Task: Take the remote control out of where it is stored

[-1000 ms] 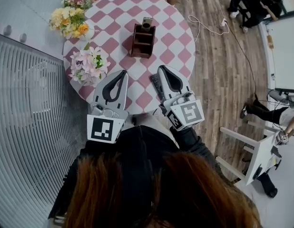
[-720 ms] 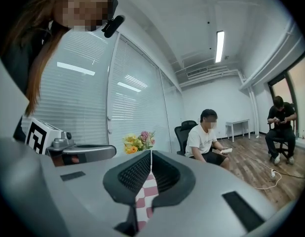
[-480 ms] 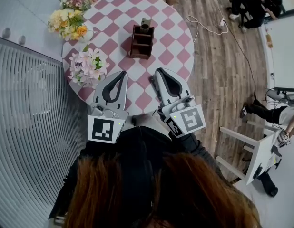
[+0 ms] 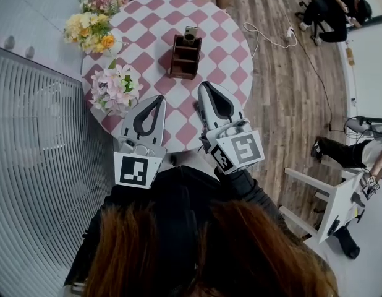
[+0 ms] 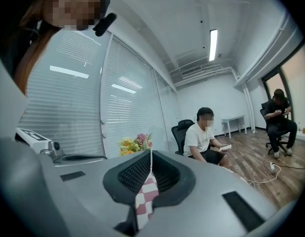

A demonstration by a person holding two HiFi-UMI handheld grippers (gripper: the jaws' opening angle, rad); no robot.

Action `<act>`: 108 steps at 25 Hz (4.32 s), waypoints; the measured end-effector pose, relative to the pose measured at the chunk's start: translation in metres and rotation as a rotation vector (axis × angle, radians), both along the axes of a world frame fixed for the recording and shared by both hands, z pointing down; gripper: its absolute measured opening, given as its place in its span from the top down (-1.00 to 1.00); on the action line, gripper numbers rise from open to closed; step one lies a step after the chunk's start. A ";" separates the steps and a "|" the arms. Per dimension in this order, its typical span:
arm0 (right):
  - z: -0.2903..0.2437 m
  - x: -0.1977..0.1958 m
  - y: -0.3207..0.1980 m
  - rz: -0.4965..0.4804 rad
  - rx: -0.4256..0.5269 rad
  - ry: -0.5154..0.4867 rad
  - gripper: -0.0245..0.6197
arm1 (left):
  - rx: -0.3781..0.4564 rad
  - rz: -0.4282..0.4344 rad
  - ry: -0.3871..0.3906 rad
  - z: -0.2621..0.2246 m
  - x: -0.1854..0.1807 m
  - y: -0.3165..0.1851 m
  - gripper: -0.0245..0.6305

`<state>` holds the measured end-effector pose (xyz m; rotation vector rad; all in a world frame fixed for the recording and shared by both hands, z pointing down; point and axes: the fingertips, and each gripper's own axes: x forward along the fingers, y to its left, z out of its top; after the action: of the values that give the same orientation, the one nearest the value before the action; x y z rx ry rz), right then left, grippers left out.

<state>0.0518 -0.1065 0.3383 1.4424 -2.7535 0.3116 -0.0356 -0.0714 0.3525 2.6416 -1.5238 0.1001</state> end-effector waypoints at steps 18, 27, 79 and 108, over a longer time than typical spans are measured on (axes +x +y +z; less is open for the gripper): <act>0.098 0.007 -0.122 0.181 -0.163 0.107 0.86 | -0.012 -0.056 -0.019 -0.002 -0.008 0.003 0.90; 0.165 0.009 -0.181 0.220 -0.315 0.170 0.82 | 0.007 -0.079 -0.049 -0.012 -0.013 0.000 0.90; 0.105 0.015 -0.209 0.278 -0.184 0.011 0.34 | -0.001 -0.110 -0.031 -0.014 -0.028 0.007 0.90; 0.069 0.025 -0.027 0.079 -0.215 0.055 0.34 | 0.026 -0.059 0.008 -0.016 -0.020 0.005 0.90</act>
<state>0.0771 -0.1336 0.4075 1.4821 -2.5327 0.5420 -0.0560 -0.0660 0.3368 2.6109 -1.6102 0.0661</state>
